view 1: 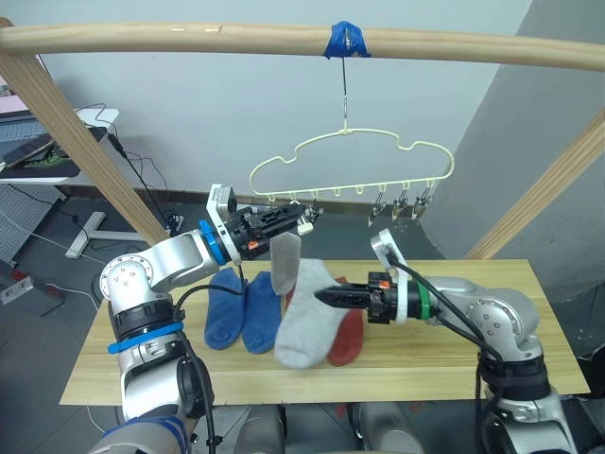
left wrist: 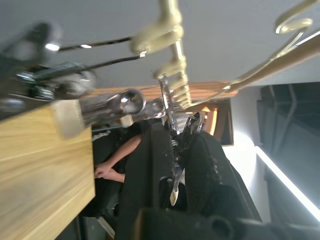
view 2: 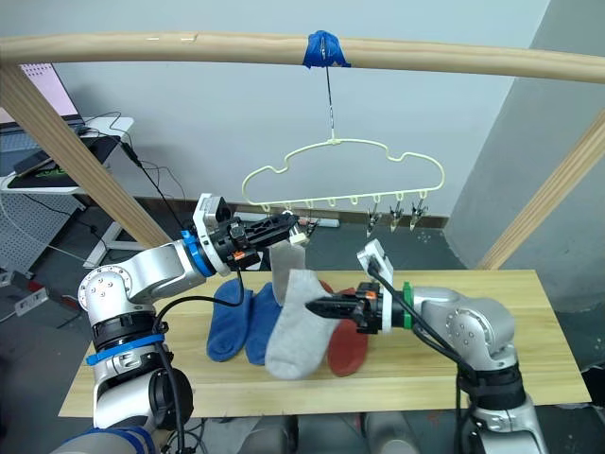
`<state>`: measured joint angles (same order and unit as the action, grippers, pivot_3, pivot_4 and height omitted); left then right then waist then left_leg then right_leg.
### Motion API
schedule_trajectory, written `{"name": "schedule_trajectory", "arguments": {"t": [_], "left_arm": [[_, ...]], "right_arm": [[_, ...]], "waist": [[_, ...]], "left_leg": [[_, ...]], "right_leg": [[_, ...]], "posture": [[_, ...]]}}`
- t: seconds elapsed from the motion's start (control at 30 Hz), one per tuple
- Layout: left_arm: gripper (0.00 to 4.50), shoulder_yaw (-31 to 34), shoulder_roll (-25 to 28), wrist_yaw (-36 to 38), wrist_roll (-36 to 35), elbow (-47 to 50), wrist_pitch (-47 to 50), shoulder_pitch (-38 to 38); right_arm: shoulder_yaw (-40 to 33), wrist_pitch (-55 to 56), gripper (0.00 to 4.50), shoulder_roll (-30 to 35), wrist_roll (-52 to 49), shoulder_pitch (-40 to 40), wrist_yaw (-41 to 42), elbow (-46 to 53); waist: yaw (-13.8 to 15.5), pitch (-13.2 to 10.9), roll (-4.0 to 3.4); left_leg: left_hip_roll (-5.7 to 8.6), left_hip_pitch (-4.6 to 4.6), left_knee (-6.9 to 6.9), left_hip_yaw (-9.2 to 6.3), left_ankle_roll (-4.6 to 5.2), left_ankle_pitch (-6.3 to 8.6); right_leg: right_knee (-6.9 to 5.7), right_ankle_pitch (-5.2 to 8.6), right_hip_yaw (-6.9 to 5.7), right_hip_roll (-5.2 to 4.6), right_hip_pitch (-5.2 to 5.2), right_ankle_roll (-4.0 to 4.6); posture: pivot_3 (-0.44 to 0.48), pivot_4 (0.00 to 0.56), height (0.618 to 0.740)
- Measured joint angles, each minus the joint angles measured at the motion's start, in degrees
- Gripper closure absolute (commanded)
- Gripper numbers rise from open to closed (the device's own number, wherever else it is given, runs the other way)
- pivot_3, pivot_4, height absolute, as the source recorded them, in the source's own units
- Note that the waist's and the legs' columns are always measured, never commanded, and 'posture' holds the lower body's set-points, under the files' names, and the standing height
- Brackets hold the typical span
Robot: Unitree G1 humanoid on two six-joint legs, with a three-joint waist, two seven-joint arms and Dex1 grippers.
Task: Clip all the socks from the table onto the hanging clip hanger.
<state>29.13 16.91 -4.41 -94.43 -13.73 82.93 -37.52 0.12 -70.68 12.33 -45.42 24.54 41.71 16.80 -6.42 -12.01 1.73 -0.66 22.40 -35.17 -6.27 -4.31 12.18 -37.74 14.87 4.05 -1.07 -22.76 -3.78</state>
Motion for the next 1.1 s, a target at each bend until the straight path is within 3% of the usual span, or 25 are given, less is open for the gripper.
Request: {"name": "schedule_trajectory", "arguments": {"t": [0.1, 0.53, 1.1], "left_arm": [[4.19, -2.6, 1.5, -1.4, -3.4, 0.3, -1.5, 1.3], [4.19, -11.2, 6.8, -3.6, -12.6, 3.0, -10.1, 5.3], [4.19, -16.3, 10.7, -3.4, -16.0, 4.8, -14.9, 6.3]], "right_arm": [[-1.8, -1.5, 4.49, -1.5, -2.6, 1.7, -2.2, -1.6], [-4.4, -3.9, 4.49, 0.8, -7.7, 3.2, -5.5, -1.9], [-1.0, -1.0, 4.49, 3.5, -7.4, 2.9, -5.5, -3.9]], "waist": [[0.0, 0.0, -0.01], [0.3, 0.0, -0.01], [0.3, 0.0, -0.02]], "left_leg": [[0.01, 0.55, -0.03, 0.01, 0.00, -0.01], [0.00, 0.56, 0.03, 0.06, 0.01, -0.01], [0.00, 0.57, 0.03, 0.06, 0.01, -0.01]], "right_leg": [[-0.15, -0.07, 0.02, -0.01, -0.60, 0.09], [-0.13, -0.01, 0.02, -0.01, -0.66, 0.03], [-0.10, 0.01, 0.03, 0.00, -0.66, 0.05]], "posture": [[-0.130, 0.192, 0.740], [-0.120, 0.187, 0.740], [-0.121, 0.193, 0.740]]}}
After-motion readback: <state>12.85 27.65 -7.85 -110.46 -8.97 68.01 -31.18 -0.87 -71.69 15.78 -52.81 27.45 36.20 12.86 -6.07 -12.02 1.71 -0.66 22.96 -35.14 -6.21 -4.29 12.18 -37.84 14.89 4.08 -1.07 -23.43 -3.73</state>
